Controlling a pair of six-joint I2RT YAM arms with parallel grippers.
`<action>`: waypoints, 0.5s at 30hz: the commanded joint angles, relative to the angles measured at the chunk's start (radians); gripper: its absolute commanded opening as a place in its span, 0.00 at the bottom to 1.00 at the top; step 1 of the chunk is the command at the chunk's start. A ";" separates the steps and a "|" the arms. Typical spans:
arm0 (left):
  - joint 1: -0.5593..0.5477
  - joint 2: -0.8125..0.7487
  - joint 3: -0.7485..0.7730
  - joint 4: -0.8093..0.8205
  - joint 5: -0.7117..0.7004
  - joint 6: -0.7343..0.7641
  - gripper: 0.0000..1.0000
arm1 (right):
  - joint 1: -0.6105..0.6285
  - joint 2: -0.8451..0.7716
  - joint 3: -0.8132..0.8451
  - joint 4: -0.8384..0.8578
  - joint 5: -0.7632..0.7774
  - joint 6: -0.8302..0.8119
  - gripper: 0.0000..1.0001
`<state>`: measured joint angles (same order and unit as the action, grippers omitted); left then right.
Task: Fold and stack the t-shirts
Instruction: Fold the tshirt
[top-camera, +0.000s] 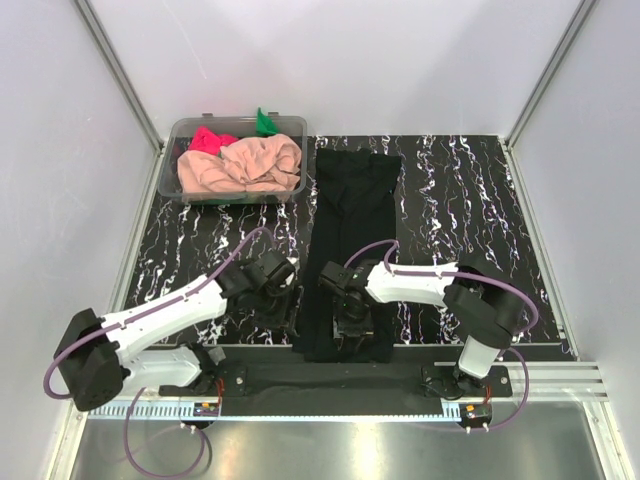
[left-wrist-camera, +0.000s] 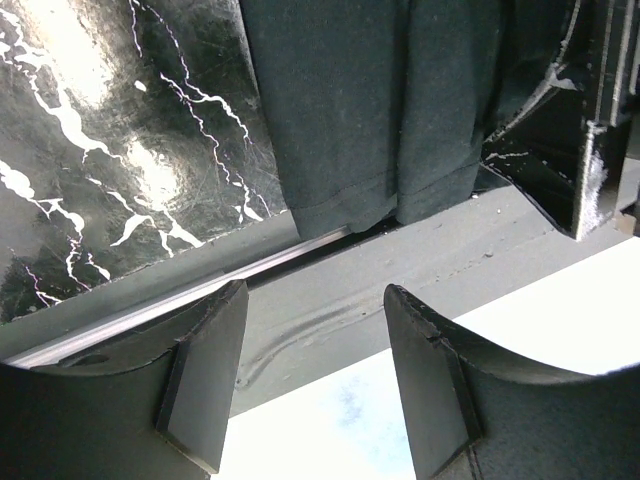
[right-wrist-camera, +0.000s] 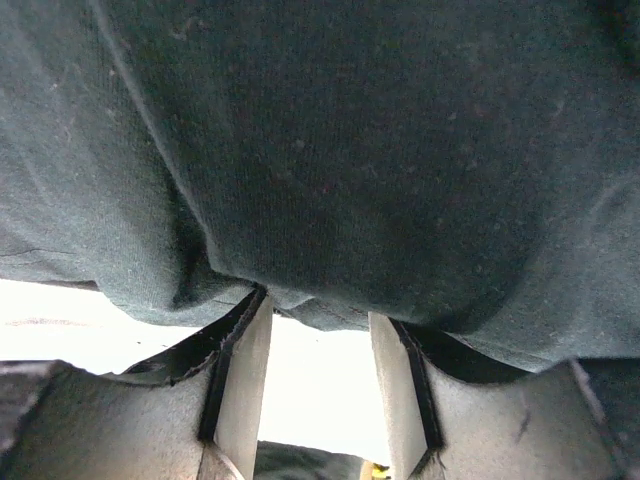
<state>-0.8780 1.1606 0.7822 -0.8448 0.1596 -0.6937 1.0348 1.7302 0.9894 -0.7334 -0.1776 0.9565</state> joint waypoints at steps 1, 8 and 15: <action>-0.003 -0.045 -0.014 0.007 -0.005 -0.021 0.62 | -0.007 0.017 0.051 0.008 0.020 -0.022 0.50; -0.003 -0.075 -0.031 -0.003 -0.011 -0.029 0.62 | -0.009 0.048 0.057 0.005 0.010 -0.029 0.44; -0.003 -0.085 -0.035 -0.005 -0.012 -0.033 0.62 | -0.009 0.038 0.049 -0.003 0.015 -0.025 0.43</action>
<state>-0.8780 1.0988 0.7513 -0.8532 0.1589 -0.7151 1.0344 1.7649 1.0122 -0.7570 -0.1890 0.9390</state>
